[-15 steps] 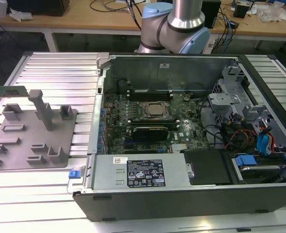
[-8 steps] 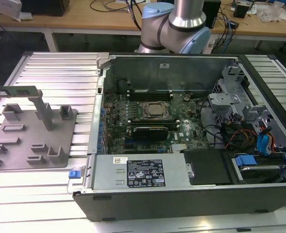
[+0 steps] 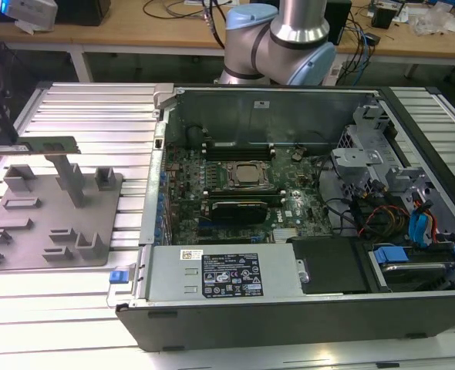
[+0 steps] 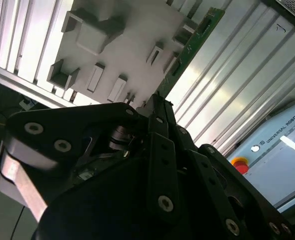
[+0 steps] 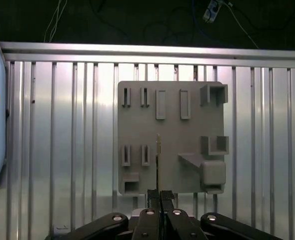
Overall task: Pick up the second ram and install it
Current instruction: 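Pick up the second ram and move it above second insertion slot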
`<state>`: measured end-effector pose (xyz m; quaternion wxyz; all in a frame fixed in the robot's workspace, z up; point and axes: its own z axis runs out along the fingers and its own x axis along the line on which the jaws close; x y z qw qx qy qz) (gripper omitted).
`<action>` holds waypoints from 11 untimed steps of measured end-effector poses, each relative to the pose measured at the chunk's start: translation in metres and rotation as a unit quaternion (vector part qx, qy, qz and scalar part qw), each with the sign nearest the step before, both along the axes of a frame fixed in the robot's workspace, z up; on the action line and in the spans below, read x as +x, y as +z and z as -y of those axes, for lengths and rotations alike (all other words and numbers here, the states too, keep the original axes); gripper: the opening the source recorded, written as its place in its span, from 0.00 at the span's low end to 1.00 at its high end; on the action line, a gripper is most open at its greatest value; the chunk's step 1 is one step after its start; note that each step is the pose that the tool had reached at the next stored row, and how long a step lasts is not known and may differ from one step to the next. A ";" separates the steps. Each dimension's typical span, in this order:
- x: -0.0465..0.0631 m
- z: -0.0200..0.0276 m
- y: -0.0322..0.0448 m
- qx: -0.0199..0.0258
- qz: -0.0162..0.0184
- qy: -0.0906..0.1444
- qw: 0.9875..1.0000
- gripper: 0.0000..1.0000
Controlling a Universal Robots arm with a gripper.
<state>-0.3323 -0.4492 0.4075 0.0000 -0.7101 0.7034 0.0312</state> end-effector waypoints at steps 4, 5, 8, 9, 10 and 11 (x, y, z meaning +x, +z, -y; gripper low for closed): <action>0.013 0.0000 0.0000 0.000 0.000 0.000 1.000 0.09; 0.019 0.0000 0.0000 0.000 0.000 0.000 1.000 0.09; 0.033 0.0000 0.0000 0.000 0.000 0.000 1.000 0.09; 0.036 0.0000 0.0000 0.000 0.000 0.000 1.000 0.09; 0.043 0.0000 0.0000 0.000 0.000 0.000 1.000 0.09; 0.050 0.0000 0.0001 0.000 0.000 0.000 1.000 0.09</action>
